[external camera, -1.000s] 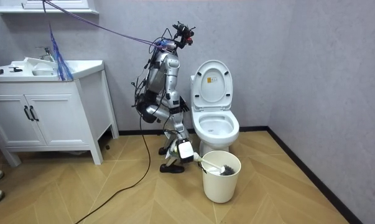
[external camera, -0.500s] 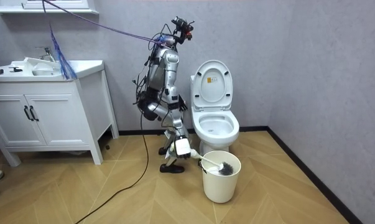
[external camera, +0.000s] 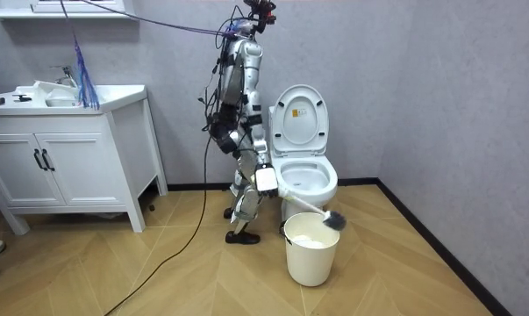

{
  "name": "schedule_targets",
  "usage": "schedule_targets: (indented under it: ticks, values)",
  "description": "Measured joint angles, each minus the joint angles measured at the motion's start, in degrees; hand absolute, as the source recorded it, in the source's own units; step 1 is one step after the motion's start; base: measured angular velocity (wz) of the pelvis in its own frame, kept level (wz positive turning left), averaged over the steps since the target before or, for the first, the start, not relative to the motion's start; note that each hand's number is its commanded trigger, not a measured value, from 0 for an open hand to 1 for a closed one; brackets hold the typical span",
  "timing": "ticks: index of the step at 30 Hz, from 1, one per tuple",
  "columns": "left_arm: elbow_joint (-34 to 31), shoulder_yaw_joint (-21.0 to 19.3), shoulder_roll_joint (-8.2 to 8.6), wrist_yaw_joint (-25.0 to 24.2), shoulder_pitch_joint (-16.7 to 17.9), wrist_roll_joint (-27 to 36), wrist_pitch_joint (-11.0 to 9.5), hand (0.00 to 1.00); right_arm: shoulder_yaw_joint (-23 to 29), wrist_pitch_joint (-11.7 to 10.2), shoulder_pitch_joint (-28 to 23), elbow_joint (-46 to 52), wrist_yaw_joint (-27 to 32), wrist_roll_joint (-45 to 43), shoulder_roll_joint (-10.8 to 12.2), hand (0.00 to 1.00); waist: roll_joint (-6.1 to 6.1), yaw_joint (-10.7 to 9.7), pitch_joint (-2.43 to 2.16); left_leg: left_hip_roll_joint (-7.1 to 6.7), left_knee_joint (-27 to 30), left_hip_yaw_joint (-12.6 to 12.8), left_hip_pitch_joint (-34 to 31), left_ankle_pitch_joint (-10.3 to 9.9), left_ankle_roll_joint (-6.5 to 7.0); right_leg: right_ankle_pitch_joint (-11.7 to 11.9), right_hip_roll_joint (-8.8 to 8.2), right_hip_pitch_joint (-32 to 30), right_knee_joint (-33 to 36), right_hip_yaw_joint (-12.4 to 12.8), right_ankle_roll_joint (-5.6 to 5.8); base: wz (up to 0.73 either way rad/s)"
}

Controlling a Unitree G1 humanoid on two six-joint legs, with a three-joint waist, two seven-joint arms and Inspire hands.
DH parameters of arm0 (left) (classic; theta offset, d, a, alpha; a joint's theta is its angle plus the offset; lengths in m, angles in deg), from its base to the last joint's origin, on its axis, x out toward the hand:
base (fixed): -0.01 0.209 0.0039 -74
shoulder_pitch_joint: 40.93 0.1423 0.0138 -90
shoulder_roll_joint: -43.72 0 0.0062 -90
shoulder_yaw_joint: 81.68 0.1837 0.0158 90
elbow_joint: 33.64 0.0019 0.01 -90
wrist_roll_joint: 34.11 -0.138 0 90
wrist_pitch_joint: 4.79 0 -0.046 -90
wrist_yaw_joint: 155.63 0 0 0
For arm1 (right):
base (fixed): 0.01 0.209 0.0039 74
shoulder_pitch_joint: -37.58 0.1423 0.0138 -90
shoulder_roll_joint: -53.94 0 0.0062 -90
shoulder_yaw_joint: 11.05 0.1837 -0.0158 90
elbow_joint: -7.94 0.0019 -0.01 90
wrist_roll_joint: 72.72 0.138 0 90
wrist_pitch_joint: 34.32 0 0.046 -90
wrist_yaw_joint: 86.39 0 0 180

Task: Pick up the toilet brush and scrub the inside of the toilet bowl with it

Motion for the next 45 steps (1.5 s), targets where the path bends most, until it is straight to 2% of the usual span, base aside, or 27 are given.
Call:
schedule_targets:
  ticks: [2,6,8,10,13,16,18,19,20,21,22,23,25,26,27,28,30,32,33,37,38,41,42,43,45]
  values:
    - [1.7,-2.6,0.0,-0.1,1.1,0.0,-0.1,0.0,2.1,-0.8,-1.4,0.0,0.4,0.3,1.0,1.0,-0.8,0.0,-0.5,-0.73,-5.1,-0.3,5.5,1.4,0.1,0.8,-0.01,5.8,-4.8,-0.8,0.66,0.17]
    - [1.4,-7.2,0.09,-0.1,4.6,0.0,-0.1,0.0,4.4,-1.1,-4.4,1.0,0.6,0.1,1.3,1.0,-0.9,0.0,-0.85,-1.05,-11.3,-1.3,13.7,2.5,0.16,2.6,0.79,15.4,-12.8,-2.7,1.62,0.19]
    - [1.3,-10.5,0.54,-0.1,7.7,-0.1,-0.1,0.0,5.9,-1.3,-7.8,3.5,0.5,-0.7,1.8,1.0,-1.62,0.0,-1.17,-1.25,-15.7,-1.6,19.2,3.5,0.24,3.4,0.82,20.8,-16.6,-3.4,2.23,0.12]
    - [0.8,-12.9,0.9,0.0,10.2,-0.5,0.0,0.0,6.8,-1.4,-9.6,5.1,0.5,-1.0,2.3,1.0,-2.16,0.1,-1.31,-1.43,-18.0,-1.8,22.5,3.8,0.2,3.8,1.15,24.2,-19.2,-3.4,2.52,0.0]
    - [-0.9,-16.2,1.54,0.3,13.7,-3.7,-0.1,0.0,7.7,-1.5,-11.9,7.4,0.5,-1.6,3.3,1.0,-2.97,0.1,-1.33,-1.9,-20.8,-2.5,27.2,4.1,-0.01,4.6,1.72,29.5,-23.1,-4.0,2.84,0.04]
    - [-1.4,-19.0,3.64,0.4,15.4,-5.1,-0.1,0.0,8.9,-1.5,-12.8,7.5,0.5,-2.1,3.7,1.0,-3.12,0.1,-1.3,-2.07,-23.1,-3.4,31.3,4.1,0.0,5.2,2.19,34.4,-26.9,-4.9,3.41,0.12]
    - [-1.7,-20.3,4.65,0.4,16.3,-5.8,0.0,0.0,9.7,-1.5,-13.2,7.5,0.5,-2.4,4.5,1.0,-3.47,0.3,-1.38,-1.98,-24.1,-3.4,33.2,4.1,-0.01,5.7,2.6,36.8,-28.7,-5.1,3.4,0.03]
    - [-2.2,-21.6,5.46,0.6,17.1,-6.1,0.0,0.0,9.8,-1.5,-12.9,7.6,0.5,-3.4,5.2,1.0,-3.75,0.5,-1.52,-1.97,-24.4,-3.7,34.0,4.1,-0.05,5.7,2.69,37.8,-29.2,-5.7,3.39,0.11]
    - [-3.0,-21.9,5.84,1.2,18.0,-6.3,0.0,0.0,9.7,-1.5,-13.2,7.6,0.4,-5.4,5.8,1.0,-4.38,0.5,-1.34,-2.02,-24.7,-4.4,34.7,4.2,-0.13,5.7,2.78,38.7,-29.9,-6.6,3.37,0.18]
    - [-3.1,-21.9,5.88,1.3,18.4,-6.3,0.0,0.0,9.7,-1.4,-13.5,7.6,0.4,-6.8,6.0,1.0,-4.23,0.5,-1.53,-2.06,-24.7,-4.8,34.8,4.2,-0.13,5.7,2.83,39.1,-30.0,-6.8,3.37,0.25]
    - [-3.1,-22.1,5.96,1.6,19.0,-6.7,0.0,0.0,9.7,-1.4,-14.0,7.7,-0.1,-9.2,6.2,1.0,-4.76,1.1,-1.34,-2.05,-24.8,-5.1,35.4,4.2,-0.13,5.7,2.93,39.8,-30.2,-7.0,3.36,0.16]
    - [-3.2,-23.0,6.27,1.8,19.7,-7.4,0.1,0.0,9.7,-1.4,-14.4,7.6,-0.6,-11.2,6.3,1.0,-4.55,1.9,-1.5,-2.09,-24.9,-5.6,36.0,4.2,-0.14,5.8,3.05,40.7,-30.8,-7.1,3.33,0.12]
    - [-3.3,-24.2,6.98,2.6,20.8,-7.4,0.1,0.0,9.7,-1.4,-14.3,7.6,-1.2,-12.9,6.2,1.0,-4.72,2.0,-1.26,-2.16,-25.0,-6.5,36.5,4.2,-0.15,5.8,3.09,41.6,-31.0,-8.0,3.33,0.2]
    - [-3.3,-24.3,7.1,2.7,21.6,-7.4,0.1,0.0,9.7,-1.4,-14.2,7.7,-1.6,-13.7,6.2,1.0,-4.31,2.3,-1.34,-2.15,-24.9,-6.7,36.8,4.2,-0.15,5.8,3.14,42.2,-31.0,-8.2,3.33,0.26]
    - [-3.4,-24.3,7.19,2.7,22.0,-7.6,0.1,0.0,9.7,-1.4,-14.2,7.7,-1.9,-14.1,6.2,1.0,-4.79,2.6,-1.1,-2.17,-24.9,-7.1,36.9,4.2,-0.15,5.8,3.15,42.4,-31.1,-8.7,3.33,0.23]
    - [-3.7,-24.1,7.28,2.7,22.5,-8.5,0.1,0.0,9.7,-1.4,-14.2,7.7,-1.9,-15.2,6.3,1.0,-4.34,3.3,-1.17,-2.32,-24.8,-7.9,36.8,4.2,-0.16,5.8,3.15,43.0,-31.4,-9.8,3.32,0.34]
    - [-4.0,-24.1,7.32,2.6,22.8,-11.0,0.2,0.0,9.4,-1.4,-14.1,7.7,-1.9,-16.6,6.2,1.0,-4.35,3.8,-1.05,-2.61,-24.5,-9.3,36.5,4.2,-0.22,5.8,3.12,43.5,-31.8,-11.0,3.33,0.38]
    - [-6.7,-24.3,7.56,2.6,24.4,-16.2,0.5,0.0,8.9,-1.5,-14.2,7.6,-1.9,-18.2,6.2,1.0,-4.0,5.3,-1.09,-2.79,-24.5,-10.0,36.4,4.3,-0.36,5.8,3.04,43.8,-31.8,-11.8,3.34,0.23]
    - [-7.7,-24.4,7.66,2.6,24.9,-17.4,0.6,0.0,8.7,-1.6,-14.1,7.7,-1.9,-18.7,6.2,1.0,-3.97,5.4,-1.09,-2.88,-24.5,-10.4,36.4,4.3,-0.46,5.7,2.98,43.9,-31.8,-12.1,3.35,0.3]
    - [-20.4,-25.5,7.99,3.9,27.4,-27.2,0.9,0.0,8.5,-2.8,-14.0,6.7,-2.0,-23.6,6.3,1.0,-4.32,6.4,-1.05,-3.32,-23.8,-12.5,34.9,4.5,-0.72,5.7,3.0,44.0,-31.8,-13.3,3.36,0.34]
    - [-23.9,-26.1,8.34,5.1,26.9,-29.1,0.9,0.0,8.5,-3.4,-14.0,5.9,-1.9,-25.1,6.3,1.0,-4.11,6.5,-1.16,-3.44,-23.3,-12.9,34.5,4.5,-0.73,5.7,3.03,44.1,-31.8,-13.3,3.36,0.24]
    - [-33.5,-26.9,9.76,8.3,25.9,-32.7,0.9,0.0,7.3,-4.0,-13.4,4.3,-1.9,-27.2,6.9,1.0,-4.31,6.7,-0.97,-3.64,-22.6,-13.2,34.6,4.5,-0.75,5.7,3.01,44.6,-31.9,-13.3,3.36,0.08]
    - [-36.1,-26.8,9.77,8.6,26.0,-33.7,0.9,0.0,7.1,-4.0,-13.6,4.3,-1.9,-27.8,7.1,1.0,-4.19,6.7,-1.06,-3.61,-22.6,-13.2,34.5,4.5,-0.75,5.7,3.02,44.5,-31.9,-13.3,3.36,0.04]
    - [-40.3,-26.7,9.74,9.4,25.8,-35.6,0.6,0.0,6.9,-4.1,-13.6,4.2,-2.0,-29.6,7.5,1.0,-4.13,6.7,-0.85,-3.6,-22.5,-13.2,34.3,4.6,-0.86,5.7,3.03,44.3,-31.9,-13.3,3.36,-0.04]
    - [-43.0,-26.2,9.49,10.8,24.6,-37.8,0.1,0.0,6.2,-4.7,-14.0,3.6,-2.5,-32.6,7.6,1.0,-4.21,6.5,-0.75,-3.74,-22.1,-13.3,33.5,4.7,-0.89,5.7,3.0,43.7,-31.9,-13.2,3.36,-0.02]
